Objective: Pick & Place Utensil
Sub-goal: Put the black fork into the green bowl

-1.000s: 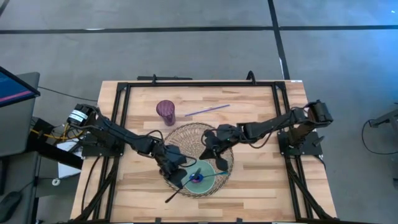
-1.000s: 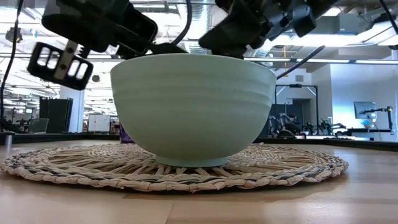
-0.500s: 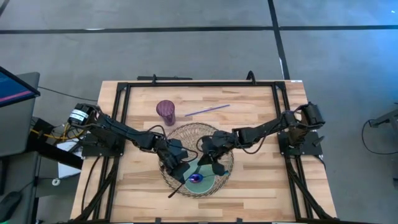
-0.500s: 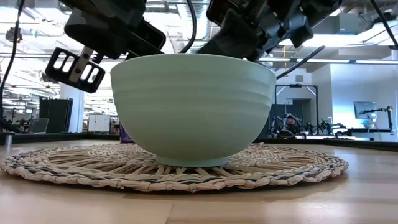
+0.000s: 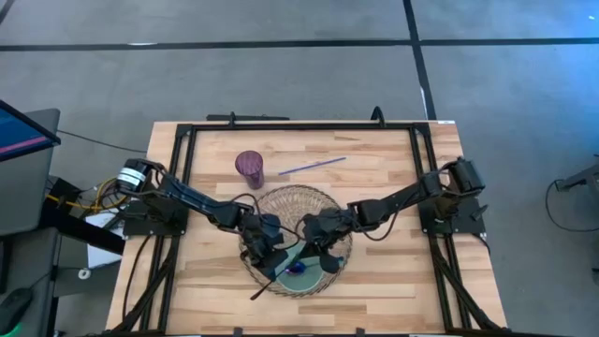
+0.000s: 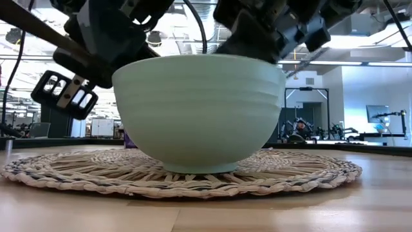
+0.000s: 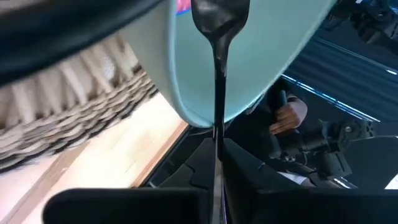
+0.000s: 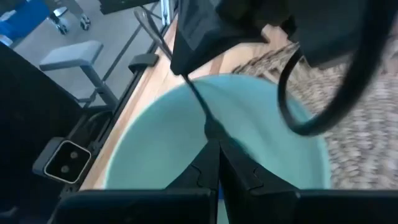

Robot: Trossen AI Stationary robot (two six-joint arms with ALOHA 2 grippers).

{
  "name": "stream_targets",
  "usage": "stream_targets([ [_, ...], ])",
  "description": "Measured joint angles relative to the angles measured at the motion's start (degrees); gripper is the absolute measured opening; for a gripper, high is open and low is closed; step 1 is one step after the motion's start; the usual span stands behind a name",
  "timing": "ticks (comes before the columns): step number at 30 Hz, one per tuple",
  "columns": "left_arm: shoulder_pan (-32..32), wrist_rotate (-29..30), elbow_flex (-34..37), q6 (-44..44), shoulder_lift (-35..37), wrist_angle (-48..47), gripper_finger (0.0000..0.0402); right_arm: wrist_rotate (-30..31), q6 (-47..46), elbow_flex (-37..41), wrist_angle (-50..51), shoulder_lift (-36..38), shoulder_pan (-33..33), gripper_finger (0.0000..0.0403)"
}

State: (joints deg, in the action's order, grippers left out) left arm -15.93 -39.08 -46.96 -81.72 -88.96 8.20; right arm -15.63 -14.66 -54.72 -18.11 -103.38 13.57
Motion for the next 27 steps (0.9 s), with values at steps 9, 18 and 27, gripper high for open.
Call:
stream_targets([
  [9,1.3,-0.4,0.0,-2.5,0.7,0.7,0.0027,0.4,-0.5,-0.1,-1.5,-2.9,-0.3,0.0],
  [18,1.8,-0.4,0.0,-2.8,0.8,3.3,0.0028,0.7,-0.5,-0.1,-0.2,-2.8,-0.7,0.0],
  [27,1.8,-0.4,0.0,-2.8,0.8,5.3,0.0028,0.7,-0.5,-0.1,1.6,-2.8,-0.9,0.0],
])
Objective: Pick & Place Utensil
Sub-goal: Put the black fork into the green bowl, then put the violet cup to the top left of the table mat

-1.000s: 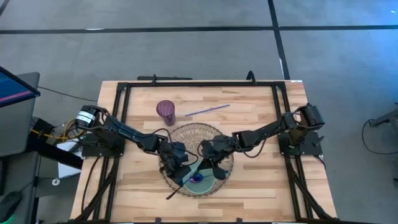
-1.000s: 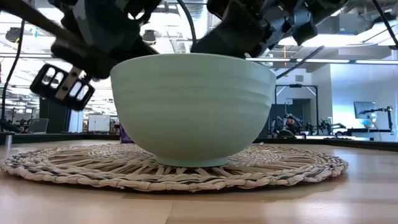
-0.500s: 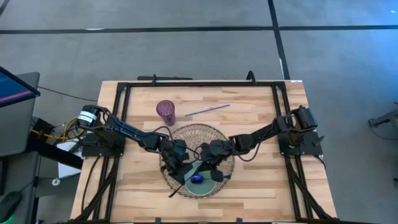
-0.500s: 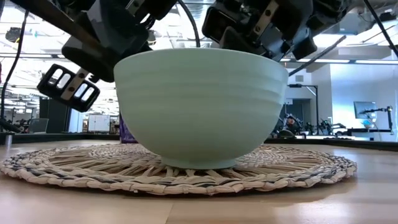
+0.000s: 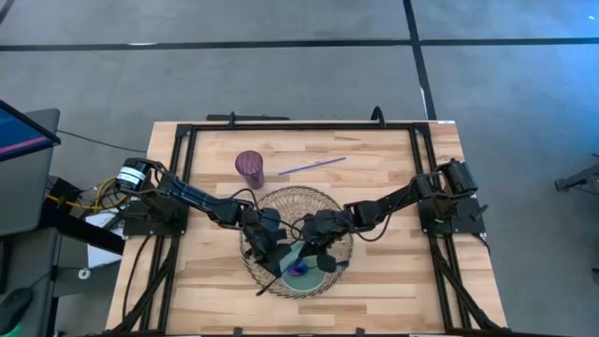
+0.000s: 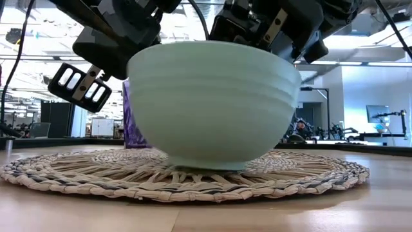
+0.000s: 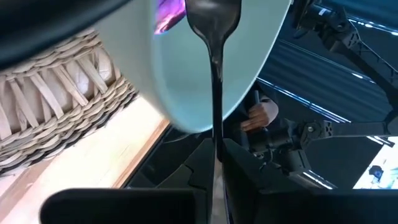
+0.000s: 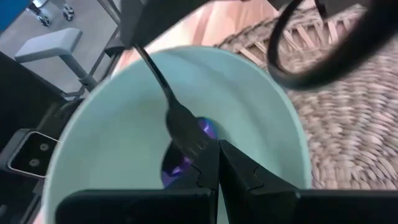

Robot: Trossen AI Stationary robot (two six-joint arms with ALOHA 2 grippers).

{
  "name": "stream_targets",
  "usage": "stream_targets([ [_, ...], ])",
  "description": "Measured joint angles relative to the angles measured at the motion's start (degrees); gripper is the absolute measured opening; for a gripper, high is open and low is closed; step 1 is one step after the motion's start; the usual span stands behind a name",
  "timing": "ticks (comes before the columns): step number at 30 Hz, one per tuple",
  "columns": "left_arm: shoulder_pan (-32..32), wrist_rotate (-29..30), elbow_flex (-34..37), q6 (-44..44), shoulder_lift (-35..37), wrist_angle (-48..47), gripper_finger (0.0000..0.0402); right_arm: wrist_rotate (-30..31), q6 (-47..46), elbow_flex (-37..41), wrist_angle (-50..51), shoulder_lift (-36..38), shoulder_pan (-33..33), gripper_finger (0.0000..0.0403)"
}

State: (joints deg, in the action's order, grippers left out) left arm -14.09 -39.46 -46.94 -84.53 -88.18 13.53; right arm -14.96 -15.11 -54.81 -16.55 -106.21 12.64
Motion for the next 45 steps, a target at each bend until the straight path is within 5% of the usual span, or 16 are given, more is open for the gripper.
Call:
stream_targets([
  [45,1.4,1.7,0.0,0.3,0.1,1.1,0.0057,-0.1,0.6,0.0,0.7,0.0,0.1,0.0],
])
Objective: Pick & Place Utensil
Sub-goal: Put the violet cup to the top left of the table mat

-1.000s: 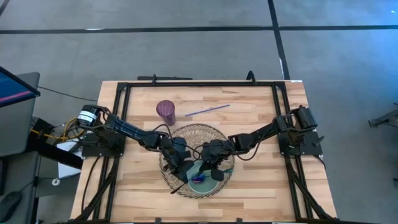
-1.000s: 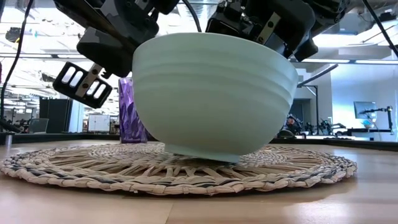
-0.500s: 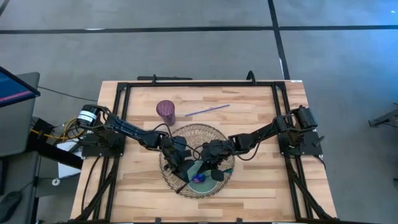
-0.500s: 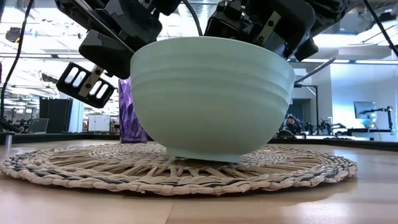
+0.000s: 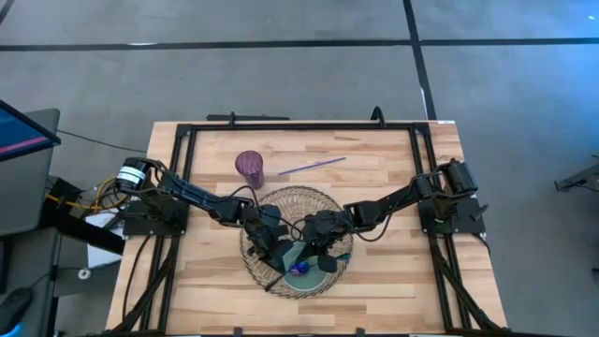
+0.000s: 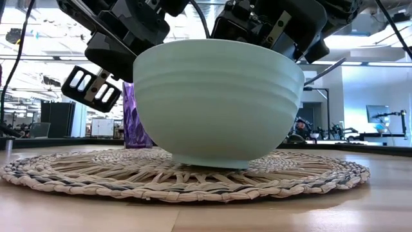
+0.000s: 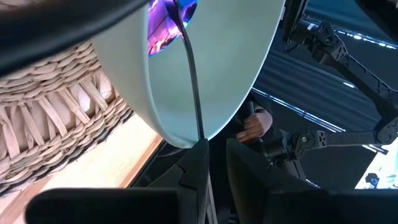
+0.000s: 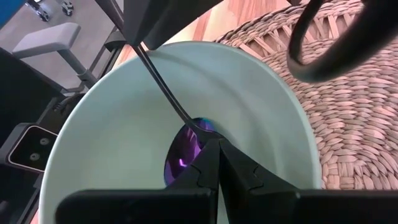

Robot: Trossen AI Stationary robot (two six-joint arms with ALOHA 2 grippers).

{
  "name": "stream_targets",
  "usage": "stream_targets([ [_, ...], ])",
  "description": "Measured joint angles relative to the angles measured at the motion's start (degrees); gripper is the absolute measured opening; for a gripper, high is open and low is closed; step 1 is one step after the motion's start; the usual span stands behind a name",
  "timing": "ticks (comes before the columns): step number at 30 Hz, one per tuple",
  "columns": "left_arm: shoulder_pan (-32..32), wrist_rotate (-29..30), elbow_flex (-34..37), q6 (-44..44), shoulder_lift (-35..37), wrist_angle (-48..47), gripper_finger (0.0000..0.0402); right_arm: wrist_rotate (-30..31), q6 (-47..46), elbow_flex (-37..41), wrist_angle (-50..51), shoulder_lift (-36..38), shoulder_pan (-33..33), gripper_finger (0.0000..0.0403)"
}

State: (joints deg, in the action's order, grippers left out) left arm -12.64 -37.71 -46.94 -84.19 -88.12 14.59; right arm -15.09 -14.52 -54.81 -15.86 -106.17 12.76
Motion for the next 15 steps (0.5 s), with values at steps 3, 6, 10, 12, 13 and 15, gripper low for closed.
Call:
stream_targets([
  [3,0.0,0.0,0.0,1.4,0.0,0.0,0.0057,-0.1,0.0,0.0,0.0,0.0,0.0,0.0],
  [6,0.0,0.0,0.0,1.6,0.0,0.0,0.0057,-0.1,0.0,0.0,0.1,0.2,0.0,0.0],
  [10,0.0,0.0,0.0,3.1,0.0,0.1,0.0057,-0.1,0.0,0.0,0.4,1.9,0.0,0.0],
  [12,0.0,0.0,0.0,3.4,0.0,0.1,0.0057,-0.1,0.0,0.0,0.4,3.1,0.0,0.0],
  [13,0.0,0.0,0.0,3.4,0.0,0.1,0.0057,-0.1,0.0,0.0,0.4,3.8,0.0,0.0],
  [15,0.0,0.0,0.0,3.5,0.0,0.1,0.0057,-0.1,0.0,0.0,0.4,4.9,0.0,0.0],
])
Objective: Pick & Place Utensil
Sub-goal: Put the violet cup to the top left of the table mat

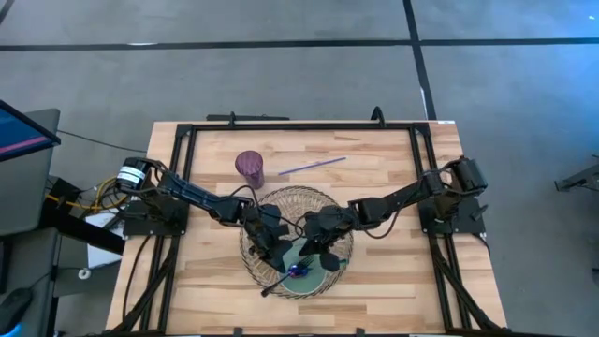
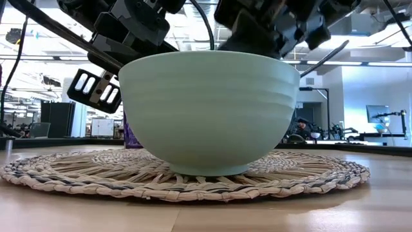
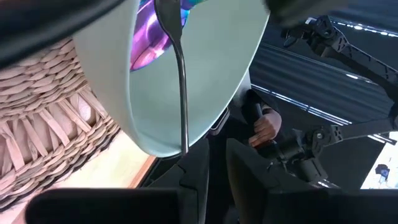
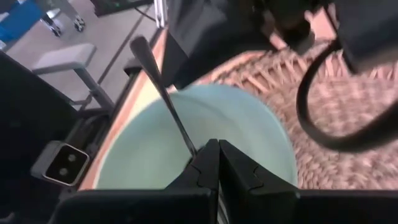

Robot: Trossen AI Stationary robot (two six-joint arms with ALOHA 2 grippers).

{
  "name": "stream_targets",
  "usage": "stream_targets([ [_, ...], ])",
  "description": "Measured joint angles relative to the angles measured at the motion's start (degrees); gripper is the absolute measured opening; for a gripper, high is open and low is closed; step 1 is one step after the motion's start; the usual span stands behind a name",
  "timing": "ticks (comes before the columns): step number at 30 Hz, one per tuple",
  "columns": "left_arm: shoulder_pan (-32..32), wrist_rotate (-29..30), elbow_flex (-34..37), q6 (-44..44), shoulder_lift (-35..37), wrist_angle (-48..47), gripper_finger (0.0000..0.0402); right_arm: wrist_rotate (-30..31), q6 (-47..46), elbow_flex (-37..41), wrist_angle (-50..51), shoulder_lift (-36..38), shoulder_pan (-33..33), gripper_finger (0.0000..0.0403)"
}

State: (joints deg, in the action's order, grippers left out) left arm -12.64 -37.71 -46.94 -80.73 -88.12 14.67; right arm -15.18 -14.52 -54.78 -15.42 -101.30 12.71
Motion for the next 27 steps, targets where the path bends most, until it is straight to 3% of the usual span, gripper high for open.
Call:
stream_targets([
  [8,0.0,-0.2,0.0,2.8,0.0,0.0,0.0057,0.0,0.4,0.0,1.7,3.1,-0.1,0.0],
  [17,2.8,-2.9,0.0,12.2,2.5,2.7,0.0057,0.0,7.9,0.0,3.9,8.6,-1.8,0.0],
  [27,10.3,-0.2,0.0,37.3,15.4,2.9,0.0057,0.2,11.3,0.0,0.9,15.7,-7.6,0.0],
])
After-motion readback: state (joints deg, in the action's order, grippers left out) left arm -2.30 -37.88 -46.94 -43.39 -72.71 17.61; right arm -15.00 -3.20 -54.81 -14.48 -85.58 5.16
